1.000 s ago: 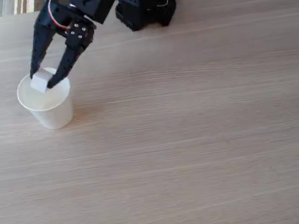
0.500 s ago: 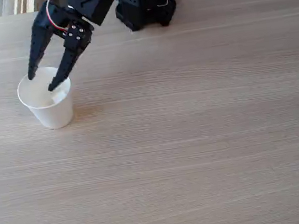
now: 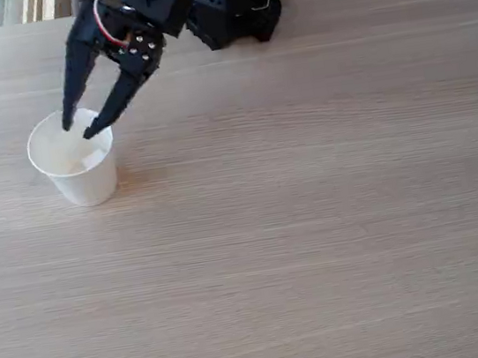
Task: Grasp a block and put it in the bin.
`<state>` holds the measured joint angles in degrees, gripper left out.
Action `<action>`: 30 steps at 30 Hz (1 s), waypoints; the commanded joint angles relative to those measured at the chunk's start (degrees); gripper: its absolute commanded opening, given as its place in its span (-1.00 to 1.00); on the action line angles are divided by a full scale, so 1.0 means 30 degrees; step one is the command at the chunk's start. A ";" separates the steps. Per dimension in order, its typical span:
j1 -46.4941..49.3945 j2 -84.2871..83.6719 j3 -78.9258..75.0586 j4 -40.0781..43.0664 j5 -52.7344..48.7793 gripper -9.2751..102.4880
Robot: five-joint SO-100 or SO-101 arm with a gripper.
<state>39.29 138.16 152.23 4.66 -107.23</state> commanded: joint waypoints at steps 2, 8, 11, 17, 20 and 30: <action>-0.2988 0.2813 0.0732 0.0293 0.1670 -0.83; -0.8760 0.7705 0.3545 0.2461 0.4658 -0.83; -1.1016 1.1426 0.6592 0.4014 0.5156 -0.83; -1.2803 1.5352 0.7559 1.2979 0.4658 -0.83; -1.3037 1.6992 0.8262 1.6377 0.4072 -0.83; -1.4355 1.7549 0.8555 2.2910 0.3398 -0.83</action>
<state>-3.52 190.55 177.19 69.35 -97.56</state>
